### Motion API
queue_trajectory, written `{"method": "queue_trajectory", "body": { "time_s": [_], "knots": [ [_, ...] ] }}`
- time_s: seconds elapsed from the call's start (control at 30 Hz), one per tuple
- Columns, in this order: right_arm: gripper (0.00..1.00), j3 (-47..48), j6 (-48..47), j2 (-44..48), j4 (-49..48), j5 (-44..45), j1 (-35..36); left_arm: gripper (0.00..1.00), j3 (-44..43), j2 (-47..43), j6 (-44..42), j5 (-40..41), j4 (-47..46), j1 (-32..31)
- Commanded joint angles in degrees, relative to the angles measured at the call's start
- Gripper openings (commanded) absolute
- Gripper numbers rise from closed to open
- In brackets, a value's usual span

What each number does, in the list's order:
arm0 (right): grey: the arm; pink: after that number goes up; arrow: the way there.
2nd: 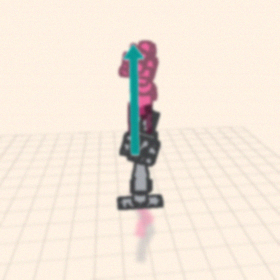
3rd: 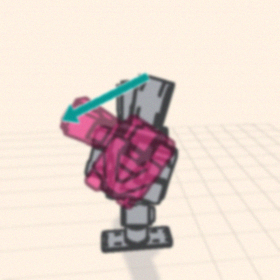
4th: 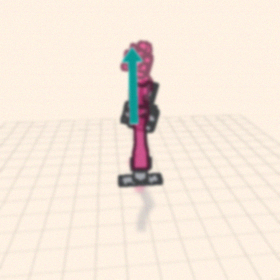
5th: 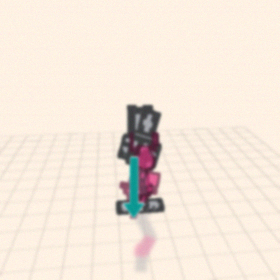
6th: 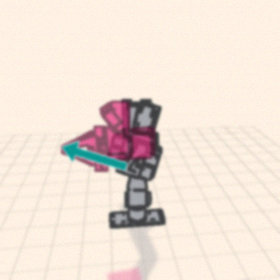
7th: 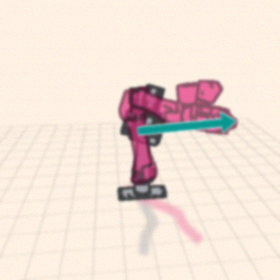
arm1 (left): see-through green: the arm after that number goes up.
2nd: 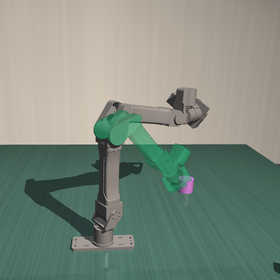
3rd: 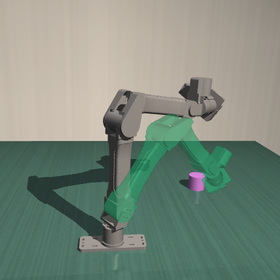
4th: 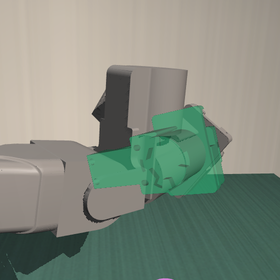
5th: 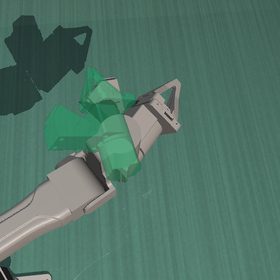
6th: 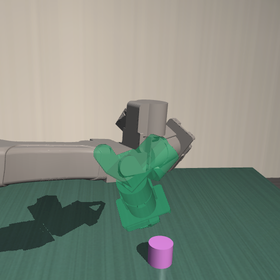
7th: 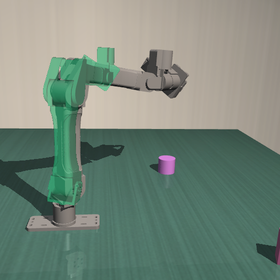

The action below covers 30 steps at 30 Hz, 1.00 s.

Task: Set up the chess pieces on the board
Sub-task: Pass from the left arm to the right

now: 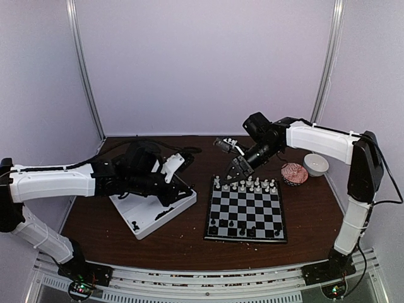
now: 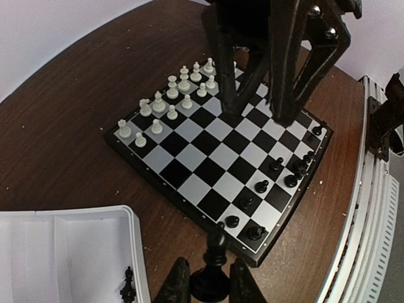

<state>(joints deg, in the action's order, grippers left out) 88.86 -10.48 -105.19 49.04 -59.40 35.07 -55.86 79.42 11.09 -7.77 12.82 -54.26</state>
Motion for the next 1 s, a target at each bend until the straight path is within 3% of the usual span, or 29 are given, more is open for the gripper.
{"method": "queue_trajectory", "body": {
  "time_s": [0.0,0.4,0.83,0.97],
  "knots": [
    [0.42,3.9,3.6,-0.4,-0.1,-2.7,2.8,0.11,-3.9,3.4,1.2,-2.7,-5.9,-2.0],
    [0.39,5.7,3.9,-3.4,1.2,-6.1,6.0,0.11,-6.6,5.8,1.7,-3.4,-8.0,-3.7],
    [0.07,4.4,5.5,-3.6,-1.6,-8.6,6.1,0.12,-6.8,6.6,1.8,-3.0,-7.4,-3.7],
    [0.04,3.7,5.3,-2.7,-2.4,-6.3,6.0,0.27,-6.8,7.0,1.9,-1.8,-6.9,-3.7]
  ]
}}
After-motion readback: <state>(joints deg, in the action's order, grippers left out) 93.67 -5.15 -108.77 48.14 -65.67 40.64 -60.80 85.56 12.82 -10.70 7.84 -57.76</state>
